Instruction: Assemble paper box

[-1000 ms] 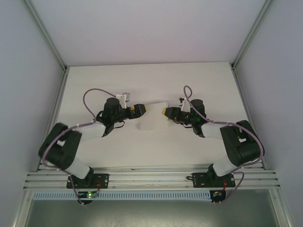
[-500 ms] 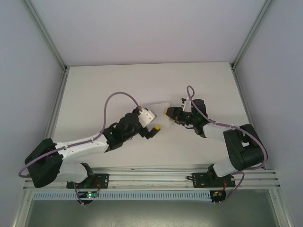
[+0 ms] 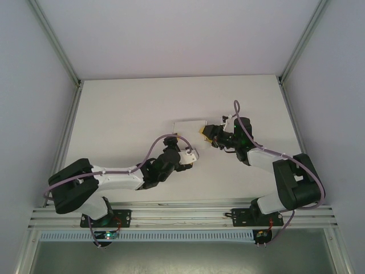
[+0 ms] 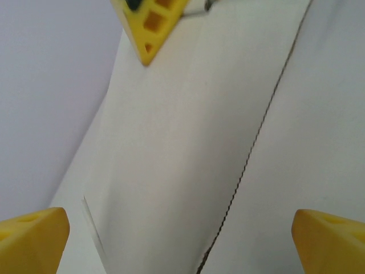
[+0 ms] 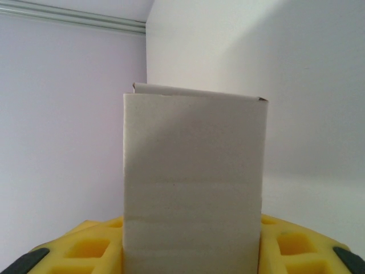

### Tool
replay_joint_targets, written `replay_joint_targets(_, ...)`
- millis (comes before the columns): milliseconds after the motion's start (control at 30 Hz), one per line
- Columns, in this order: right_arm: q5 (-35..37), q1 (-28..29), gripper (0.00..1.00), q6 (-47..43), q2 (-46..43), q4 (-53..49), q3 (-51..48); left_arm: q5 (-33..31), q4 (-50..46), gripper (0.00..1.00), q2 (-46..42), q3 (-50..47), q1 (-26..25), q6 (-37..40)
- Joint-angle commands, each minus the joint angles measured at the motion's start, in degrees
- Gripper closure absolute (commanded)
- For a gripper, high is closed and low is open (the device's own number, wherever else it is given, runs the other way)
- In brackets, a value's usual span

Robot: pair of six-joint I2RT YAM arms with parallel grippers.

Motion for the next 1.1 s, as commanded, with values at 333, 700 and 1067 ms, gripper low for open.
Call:
replay_joint_targets(333,-7.45,-1.23,0.65,9.01,-0.03,1.05,1.52,-8.43,19.05,0.01,5.55,-0.69,-2.08,13.48)
replay_joint_targets(700,-11.18,-1.27,0.65,11.53,0.28,0.03,0.97,-9.54,35.22,0.12,8.83,-4.60,-2.01,20.89)
replay_joint_targets(1067,-13.28,-0.86,0.64,14.90,2.31,0.78,0.16,-10.93,39.78,0.35,10.94,-3.89,-2.11,24.69)
